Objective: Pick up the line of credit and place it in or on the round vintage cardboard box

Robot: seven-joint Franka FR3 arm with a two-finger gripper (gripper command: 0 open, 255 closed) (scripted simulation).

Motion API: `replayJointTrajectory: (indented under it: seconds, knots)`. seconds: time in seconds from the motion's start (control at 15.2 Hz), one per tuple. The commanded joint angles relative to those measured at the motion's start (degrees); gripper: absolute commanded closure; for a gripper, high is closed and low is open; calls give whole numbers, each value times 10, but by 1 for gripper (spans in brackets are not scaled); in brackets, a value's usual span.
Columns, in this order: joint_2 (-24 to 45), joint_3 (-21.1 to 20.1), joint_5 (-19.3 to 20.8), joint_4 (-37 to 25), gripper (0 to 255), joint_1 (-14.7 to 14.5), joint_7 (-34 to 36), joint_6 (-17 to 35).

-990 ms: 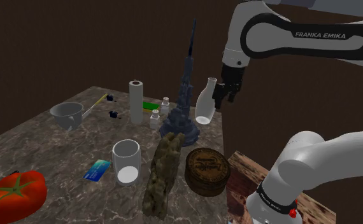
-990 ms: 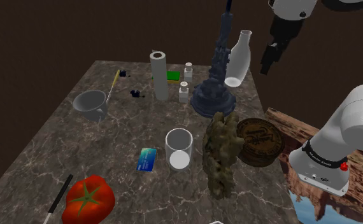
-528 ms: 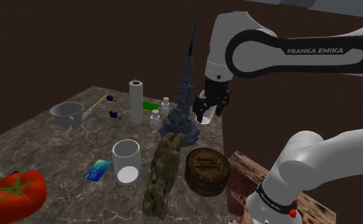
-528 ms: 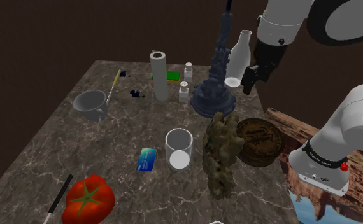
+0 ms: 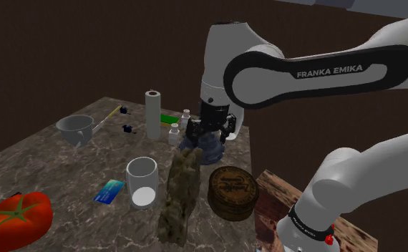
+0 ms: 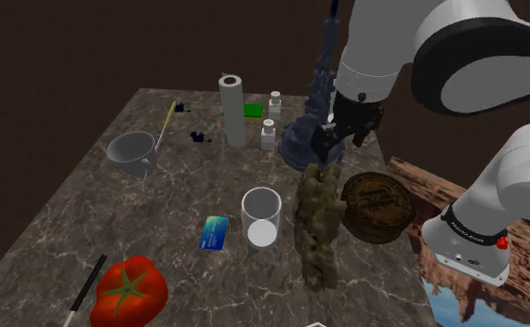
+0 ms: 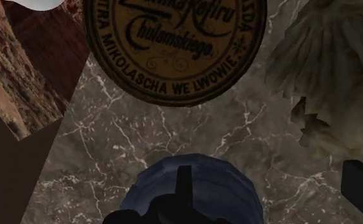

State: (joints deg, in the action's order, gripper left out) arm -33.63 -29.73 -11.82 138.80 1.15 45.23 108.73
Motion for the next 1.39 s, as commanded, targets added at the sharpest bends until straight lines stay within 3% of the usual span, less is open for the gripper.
replayJointTrajectory:
  seconds: [0.0,0.4,0.73,0.86,0.99,1.32]
  knots:
    - [43,-39,-2,-19,0,10,56,16]
    - [183,-148,59,-104,0,58,242,68]
    - [350,-232,198,-203,0,92,438,79]
    - [426,-236,269,-252,0,72,519,67]
    - [494,-217,325,-305,0,32,585,50]
    - [634,-155,415,-457,0,-74,692,-2]
